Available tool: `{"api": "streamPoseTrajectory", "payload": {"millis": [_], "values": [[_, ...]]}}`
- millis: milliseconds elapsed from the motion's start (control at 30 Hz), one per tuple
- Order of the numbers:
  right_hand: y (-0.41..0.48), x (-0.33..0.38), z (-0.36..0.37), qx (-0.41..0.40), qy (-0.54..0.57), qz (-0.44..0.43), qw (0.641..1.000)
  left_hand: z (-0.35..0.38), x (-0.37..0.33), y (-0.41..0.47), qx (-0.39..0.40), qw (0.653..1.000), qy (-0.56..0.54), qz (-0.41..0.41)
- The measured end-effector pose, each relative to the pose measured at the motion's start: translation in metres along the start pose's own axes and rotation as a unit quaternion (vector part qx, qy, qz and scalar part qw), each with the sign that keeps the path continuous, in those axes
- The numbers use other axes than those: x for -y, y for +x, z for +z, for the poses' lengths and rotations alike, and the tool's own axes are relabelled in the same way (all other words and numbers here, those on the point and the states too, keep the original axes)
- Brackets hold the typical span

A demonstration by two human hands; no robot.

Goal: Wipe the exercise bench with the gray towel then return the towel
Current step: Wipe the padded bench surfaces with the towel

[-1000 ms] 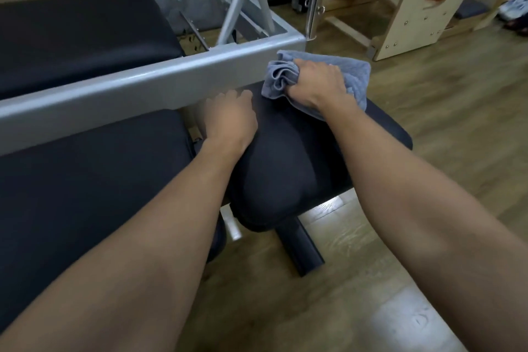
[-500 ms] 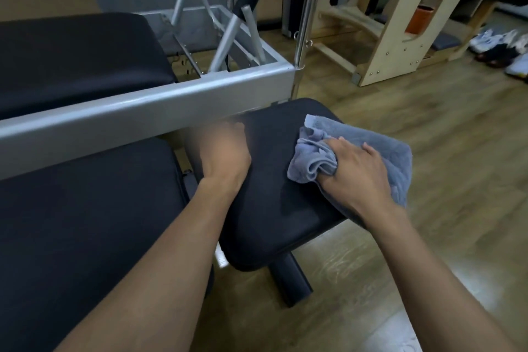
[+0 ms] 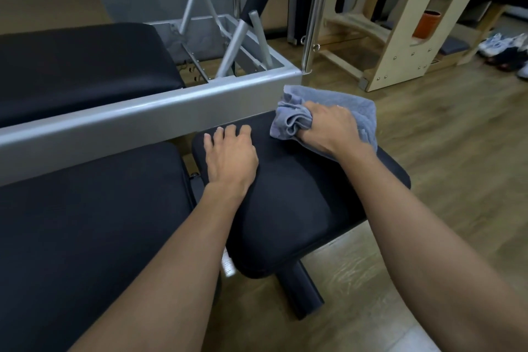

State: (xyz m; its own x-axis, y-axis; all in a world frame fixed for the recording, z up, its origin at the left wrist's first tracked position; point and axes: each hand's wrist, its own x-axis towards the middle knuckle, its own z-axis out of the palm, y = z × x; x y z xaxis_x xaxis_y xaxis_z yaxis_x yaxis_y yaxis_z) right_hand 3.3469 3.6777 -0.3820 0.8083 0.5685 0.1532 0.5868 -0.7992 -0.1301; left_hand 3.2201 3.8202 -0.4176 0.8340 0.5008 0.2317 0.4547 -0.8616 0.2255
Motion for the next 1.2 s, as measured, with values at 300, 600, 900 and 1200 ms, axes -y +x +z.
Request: {"api": "streamPoseTrajectory", "payload": {"millis": [300, 600, 900, 1200], "values": [[-0.131, -0.031, -0.022, -0.001, 0.072, 0.014, 0.997, -0.004, -0.003, -0.004, 0.002, 1.000, -0.012, 0.002], [-0.028, 0.000, -0.008, -0.005, 0.009, -0.003, 1.000, -0.006, -0.003, -0.004, 0.009, 1.000, -0.025, -0.013], [0.031, 0.006, -0.005, 0.035, 0.054, 0.025, 0.998, -0.004, 0.002, -0.003, -0.008, 0.999, -0.031, -0.005], [-0.018, -0.056, -0.007, -0.006, 0.064, 0.181, 0.981, -0.004, 0.000, -0.005, -0.012, 1.000, -0.029, -0.001]]}}
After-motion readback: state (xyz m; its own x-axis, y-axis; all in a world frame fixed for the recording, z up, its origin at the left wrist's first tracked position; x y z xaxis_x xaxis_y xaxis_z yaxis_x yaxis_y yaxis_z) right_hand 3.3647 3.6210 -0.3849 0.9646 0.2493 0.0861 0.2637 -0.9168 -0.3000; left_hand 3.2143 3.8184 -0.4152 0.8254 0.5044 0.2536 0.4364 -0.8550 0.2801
